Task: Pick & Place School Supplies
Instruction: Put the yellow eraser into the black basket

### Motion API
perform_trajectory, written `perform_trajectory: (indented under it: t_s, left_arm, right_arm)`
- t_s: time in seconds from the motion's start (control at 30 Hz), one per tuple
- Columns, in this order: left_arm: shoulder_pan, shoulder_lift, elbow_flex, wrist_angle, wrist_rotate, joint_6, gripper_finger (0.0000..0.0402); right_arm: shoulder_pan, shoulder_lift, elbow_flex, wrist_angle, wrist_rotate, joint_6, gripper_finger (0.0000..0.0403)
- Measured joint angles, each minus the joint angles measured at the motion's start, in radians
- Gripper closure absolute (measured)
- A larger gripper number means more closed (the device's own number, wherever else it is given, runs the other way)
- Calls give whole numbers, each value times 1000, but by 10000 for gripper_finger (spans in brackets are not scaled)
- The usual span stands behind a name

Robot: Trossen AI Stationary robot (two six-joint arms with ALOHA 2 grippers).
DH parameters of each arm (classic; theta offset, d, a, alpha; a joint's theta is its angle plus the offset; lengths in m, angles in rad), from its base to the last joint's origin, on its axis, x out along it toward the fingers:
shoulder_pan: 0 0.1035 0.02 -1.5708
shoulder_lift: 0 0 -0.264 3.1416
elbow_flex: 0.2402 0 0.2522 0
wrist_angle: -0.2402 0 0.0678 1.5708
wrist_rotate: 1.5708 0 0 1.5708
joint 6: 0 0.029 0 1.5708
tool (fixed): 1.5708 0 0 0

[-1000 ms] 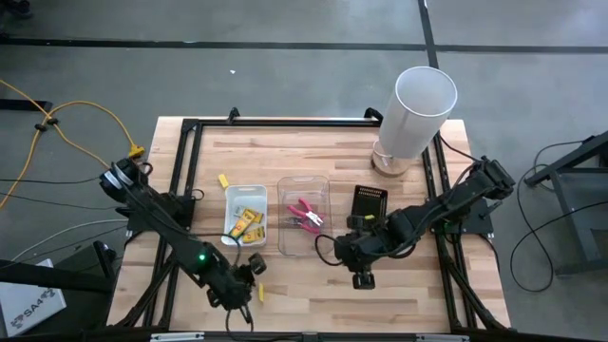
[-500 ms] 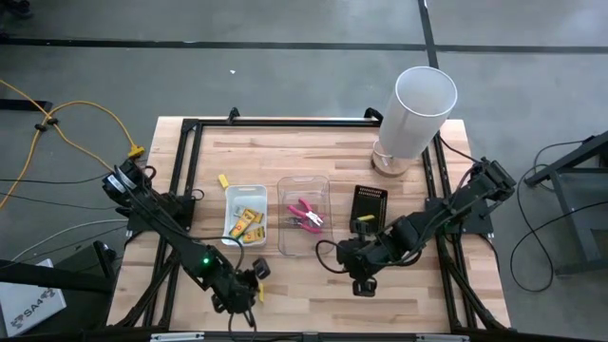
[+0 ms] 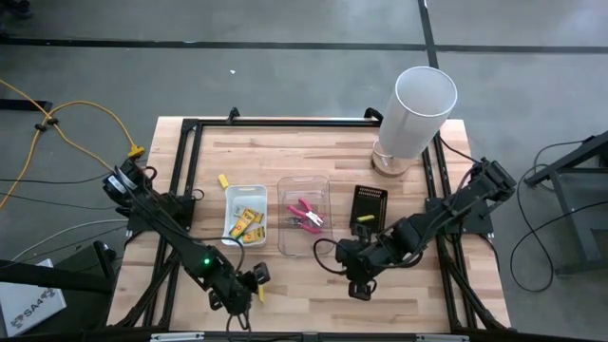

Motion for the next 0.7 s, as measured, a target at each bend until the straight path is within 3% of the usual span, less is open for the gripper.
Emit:
perform_trajectory:
  t_s: [0.23,0.7]
  left_arm:
    - [17,43,-5,-4,44,160,300]
    - [84,83,-5,11,100,282,300]
  right_arm:
    - [34,0,0,76,0,84,275]
    - [101,0,0,123,88,192,275]
